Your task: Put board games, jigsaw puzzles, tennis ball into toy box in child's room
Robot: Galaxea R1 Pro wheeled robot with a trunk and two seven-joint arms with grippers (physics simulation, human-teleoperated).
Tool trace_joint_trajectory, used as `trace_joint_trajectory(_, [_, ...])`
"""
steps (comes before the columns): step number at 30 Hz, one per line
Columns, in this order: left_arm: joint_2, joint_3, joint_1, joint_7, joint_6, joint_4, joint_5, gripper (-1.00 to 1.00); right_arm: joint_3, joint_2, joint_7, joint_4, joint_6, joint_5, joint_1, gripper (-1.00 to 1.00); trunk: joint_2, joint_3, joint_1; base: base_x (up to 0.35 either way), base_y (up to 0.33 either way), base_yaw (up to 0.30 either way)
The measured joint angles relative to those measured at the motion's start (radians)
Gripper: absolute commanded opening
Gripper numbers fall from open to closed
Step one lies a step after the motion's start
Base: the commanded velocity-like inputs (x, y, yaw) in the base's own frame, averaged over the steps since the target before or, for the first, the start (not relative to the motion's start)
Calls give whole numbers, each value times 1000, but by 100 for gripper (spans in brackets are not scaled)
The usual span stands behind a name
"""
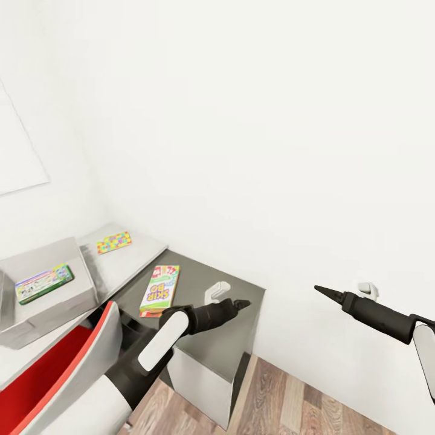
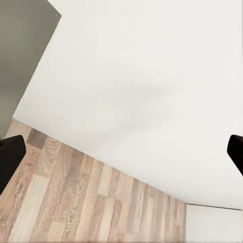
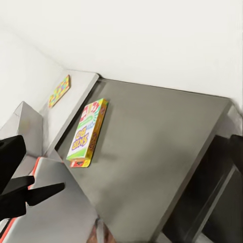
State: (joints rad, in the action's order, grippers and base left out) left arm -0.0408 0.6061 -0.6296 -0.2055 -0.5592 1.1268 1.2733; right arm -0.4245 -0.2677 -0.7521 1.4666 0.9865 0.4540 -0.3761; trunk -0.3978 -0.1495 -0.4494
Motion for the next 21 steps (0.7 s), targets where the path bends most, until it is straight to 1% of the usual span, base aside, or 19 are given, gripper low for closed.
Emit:
trace_joint_trajectory(3, [5, 2, 0, 0, 4, 0, 0, 100, 0, 0, 0, 0, 0, 0, 0, 100, 0, 0, 0, 0, 0, -280])
trace_joint_trajectory(12, [9, 4, 0, 0, 7, -1, 0, 100, 1, 0, 0, 0, 0, 0, 0, 100, 0, 0, 0, -10, 0, -280])
trace_joint_trajectory(17, [9, 4, 0, 0, 8, -1, 0, 100, 1, 1, 0, 0, 0, 0, 0, 100, 0, 0, 0, -125, 0, -280])
trace_joint_trajectory(21, [10, 4, 0, 0, 8, -1, 0, 100, 1, 1, 0, 0, 0, 0, 0, 100, 0, 0, 0, -225, 0, -280])
